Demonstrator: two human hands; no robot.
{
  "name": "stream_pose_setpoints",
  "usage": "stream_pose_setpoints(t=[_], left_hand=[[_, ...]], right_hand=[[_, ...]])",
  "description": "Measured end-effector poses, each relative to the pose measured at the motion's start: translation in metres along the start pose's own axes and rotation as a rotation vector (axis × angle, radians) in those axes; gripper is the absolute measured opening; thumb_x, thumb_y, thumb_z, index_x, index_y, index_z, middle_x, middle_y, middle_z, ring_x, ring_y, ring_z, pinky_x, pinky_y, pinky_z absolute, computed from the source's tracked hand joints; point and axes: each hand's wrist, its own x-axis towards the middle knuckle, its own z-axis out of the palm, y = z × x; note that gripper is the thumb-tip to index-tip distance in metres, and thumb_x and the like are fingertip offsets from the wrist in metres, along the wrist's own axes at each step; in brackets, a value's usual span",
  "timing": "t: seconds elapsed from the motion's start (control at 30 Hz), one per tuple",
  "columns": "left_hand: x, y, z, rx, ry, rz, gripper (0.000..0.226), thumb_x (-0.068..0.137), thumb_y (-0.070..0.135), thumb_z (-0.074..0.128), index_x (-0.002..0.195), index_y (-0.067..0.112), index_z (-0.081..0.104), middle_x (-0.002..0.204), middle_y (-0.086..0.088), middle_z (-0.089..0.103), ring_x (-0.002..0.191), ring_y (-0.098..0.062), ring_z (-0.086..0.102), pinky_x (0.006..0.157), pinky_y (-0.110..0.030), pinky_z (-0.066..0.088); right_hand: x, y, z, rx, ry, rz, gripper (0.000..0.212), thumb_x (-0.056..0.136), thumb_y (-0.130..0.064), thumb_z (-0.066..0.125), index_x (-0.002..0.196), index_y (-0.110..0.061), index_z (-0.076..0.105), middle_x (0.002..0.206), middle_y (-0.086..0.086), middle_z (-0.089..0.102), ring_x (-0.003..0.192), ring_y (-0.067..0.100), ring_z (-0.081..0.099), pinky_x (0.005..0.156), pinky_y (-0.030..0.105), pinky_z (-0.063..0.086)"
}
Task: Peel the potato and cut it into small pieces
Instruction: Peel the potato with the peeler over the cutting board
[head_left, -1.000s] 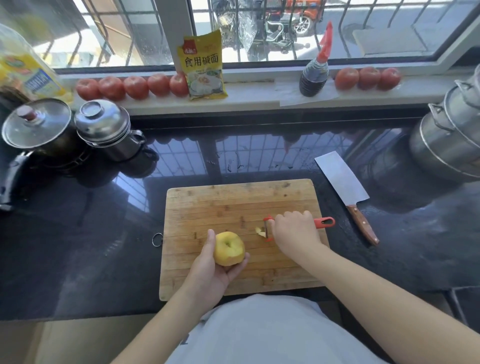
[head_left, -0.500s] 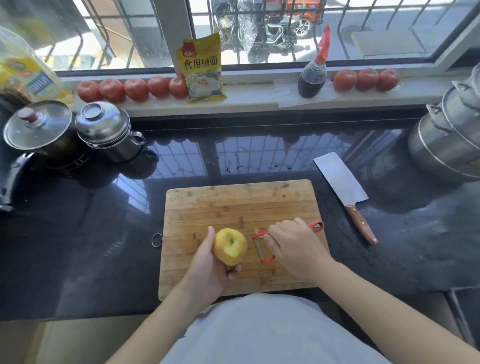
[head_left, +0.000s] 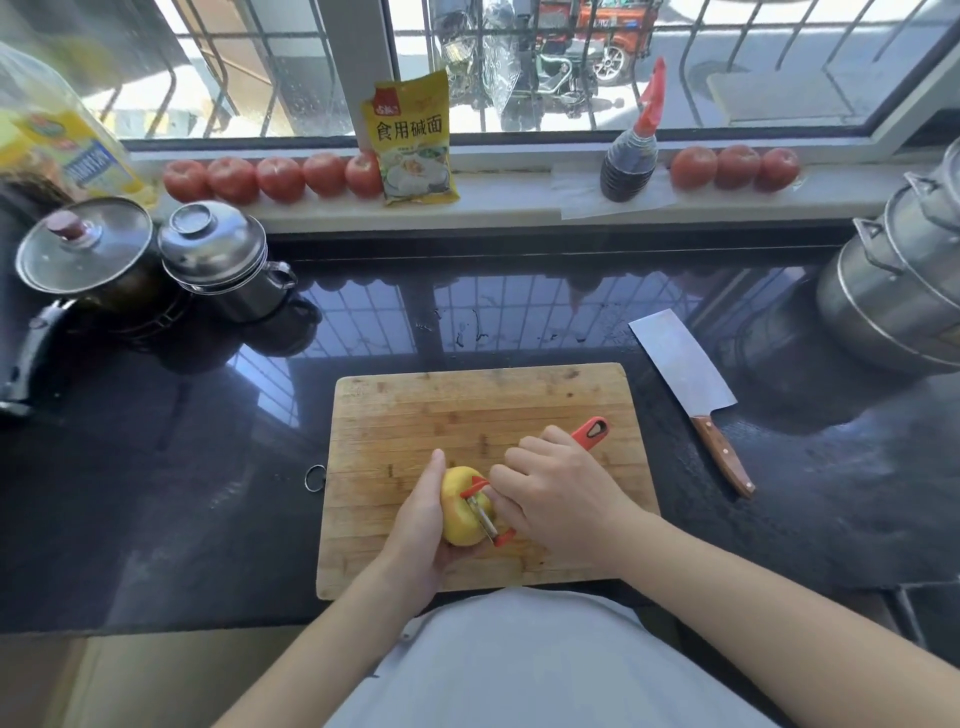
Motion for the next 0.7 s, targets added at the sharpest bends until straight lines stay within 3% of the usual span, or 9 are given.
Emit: stream_pose_setpoints(t=[0.1,0.17,0.27,0.37,0.47,0.57,0.63,0.7], left_hand=[[-0.003,0.001,0.002,-0.056,0.018,-0.011,0.062,0.106,0.054,0.048,0.119,-0.002,0.068,0.110,-0.027,0.076,0.096,-0.035,0.073,0.093,-0.057,0.060],[-0.003,0.002,0.002,-0.064,0.045,-0.019,0.053,0.106,0.050,0.049,0.115,0.001,0.068,0.104,-0.025,0.077,0.092,-0.036,0.073,0.083,-0.052,0.063],[-0.005,0.002,-0.001,-0.068,0.054,-0.030,0.047,0.106,0.048,0.051,0.107,0.003,0.064,0.084,-0.018,0.073,0.072,-0.035,0.068,0.052,-0.035,0.055],[-0.001,-0.001,-0.004,-0.082,0.045,-0.070,0.050,0.105,0.053,0.051,0.112,0.005,0.062,0.085,-0.017,0.072,0.069,-0.036,0.067,0.052,-0.034,0.053],[0.008,-0.004,-0.010,-0.125,0.019,-0.114,0.054,0.103,0.052,0.051,0.125,0.004,0.059,0.103,-0.022,0.071,0.071,-0.035,0.067,0.049,-0.032,0.051],[0.013,-0.004,-0.020,-0.138,-0.059,-0.110,0.046,0.097,0.042,0.046,0.120,0.004,0.058,0.107,-0.021,0.067,0.069,-0.035,0.065,0.053,-0.032,0.045],[0.011,-0.002,-0.024,-0.121,-0.106,-0.104,0.043,0.095,0.037,0.042,0.115,0.004,0.061,0.109,-0.020,0.070,0.068,-0.035,0.064,0.057,-0.033,0.040],[0.009,-0.002,-0.027,-0.102,-0.143,-0.102,0.043,0.102,0.043,0.041,0.114,0.008,0.062,0.115,-0.021,0.073,0.065,-0.032,0.062,0.055,-0.032,0.038]], right_hand=[[-0.002,0.000,0.005,0.015,-0.006,-0.009,0.036,0.107,-0.031,0.042,0.074,-0.019,0.053,0.067,-0.004,0.051,0.061,0.018,0.041,0.064,0.033,0.034],[-0.005,0.005,0.015,0.021,-0.003,0.015,0.036,0.106,-0.030,0.043,0.073,-0.018,0.053,0.066,-0.004,0.051,0.060,0.018,0.041,0.063,0.033,0.033],[-0.012,0.028,0.034,-0.111,-0.134,0.152,0.036,0.105,-0.029,0.046,0.072,-0.018,0.055,0.066,-0.002,0.055,0.059,0.022,0.048,0.063,0.036,0.035],[-0.014,0.044,0.042,-0.189,-0.344,0.412,0.037,0.107,-0.034,0.035,0.082,-0.020,0.058,0.076,-0.002,0.064,0.068,0.024,0.055,0.067,0.038,0.034],[-0.010,0.037,0.042,-0.134,-0.395,0.520,0.032,0.108,-0.034,0.032,0.090,-0.022,0.056,0.086,-0.002,0.065,0.077,0.024,0.055,0.071,0.039,0.032],[-0.009,0.031,0.036,-0.105,-0.472,0.612,0.027,0.108,-0.032,0.031,0.096,-0.024,0.054,0.093,-0.003,0.062,0.084,0.023,0.054,0.079,0.041,0.037],[-0.011,0.028,0.029,-0.071,-0.458,0.663,0.033,0.109,-0.035,0.027,0.092,-0.025,0.053,0.087,-0.006,0.058,0.079,0.020,0.050,0.078,0.039,0.038],[-0.016,0.026,0.023,-0.027,-0.284,0.662,0.037,0.108,-0.035,0.029,0.081,-0.025,0.051,0.076,-0.009,0.052,0.069,0.017,0.048,0.069,0.036,0.035]])
